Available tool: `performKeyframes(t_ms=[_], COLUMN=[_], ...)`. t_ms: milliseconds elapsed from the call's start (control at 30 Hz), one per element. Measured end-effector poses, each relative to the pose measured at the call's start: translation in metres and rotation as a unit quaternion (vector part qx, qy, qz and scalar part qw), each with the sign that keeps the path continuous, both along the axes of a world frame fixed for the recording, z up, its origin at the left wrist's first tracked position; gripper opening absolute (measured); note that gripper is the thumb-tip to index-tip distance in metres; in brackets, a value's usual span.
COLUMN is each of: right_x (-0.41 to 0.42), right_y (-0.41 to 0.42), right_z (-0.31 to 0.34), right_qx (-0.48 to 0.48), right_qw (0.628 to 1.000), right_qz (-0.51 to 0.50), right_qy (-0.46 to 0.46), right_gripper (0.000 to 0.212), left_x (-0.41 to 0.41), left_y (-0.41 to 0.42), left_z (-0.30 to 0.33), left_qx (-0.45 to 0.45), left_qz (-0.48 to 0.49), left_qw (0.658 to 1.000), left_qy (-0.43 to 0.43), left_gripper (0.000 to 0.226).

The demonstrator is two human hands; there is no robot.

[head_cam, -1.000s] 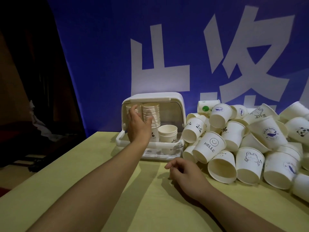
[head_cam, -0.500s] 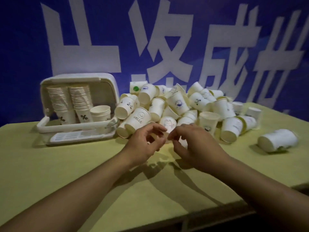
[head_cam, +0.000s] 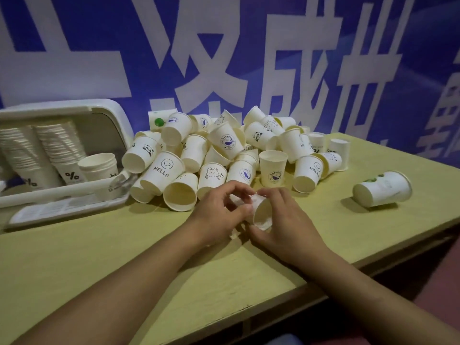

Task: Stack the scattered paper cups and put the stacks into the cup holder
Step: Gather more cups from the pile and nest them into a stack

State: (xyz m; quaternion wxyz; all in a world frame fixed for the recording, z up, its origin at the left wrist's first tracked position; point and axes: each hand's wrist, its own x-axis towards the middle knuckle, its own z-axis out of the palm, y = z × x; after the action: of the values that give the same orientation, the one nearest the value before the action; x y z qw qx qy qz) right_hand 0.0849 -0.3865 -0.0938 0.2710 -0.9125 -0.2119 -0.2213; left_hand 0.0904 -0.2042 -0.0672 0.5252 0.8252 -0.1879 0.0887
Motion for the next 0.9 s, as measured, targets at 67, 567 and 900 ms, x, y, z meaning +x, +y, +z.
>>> performKeyframes(t_ms=[67, 567, 900], right_x=[0.002, -0.045, -0.031], right_y=[-0.002, -0.102, -0.173], right_z=[-0.003, 0.021, 0.035], right_qx=[0.053, -0.067, -0.276], right_qw=[0.998, 0.977, 0.918], right_qz=[0.004, -0.193, -0.236], right_qy=[-0.016, -0.056, 0.162], right_gripper=[0.075, 0.051, 0.072], left_x=[0.001, -0.02, -0.025], left_y=[0.005, -0.014, -0.014], left_z=[-0.011, -0.011, -0.013], left_qx=[0.046, 0.167, 0.145], left_qz=[0.007, -0.062, -0.048], left_qw=[0.996, 0.972, 0.979], left_qy=[-0.078, -0.153, -0.135], left_gripper=[0.032, 0.083, 0.074])
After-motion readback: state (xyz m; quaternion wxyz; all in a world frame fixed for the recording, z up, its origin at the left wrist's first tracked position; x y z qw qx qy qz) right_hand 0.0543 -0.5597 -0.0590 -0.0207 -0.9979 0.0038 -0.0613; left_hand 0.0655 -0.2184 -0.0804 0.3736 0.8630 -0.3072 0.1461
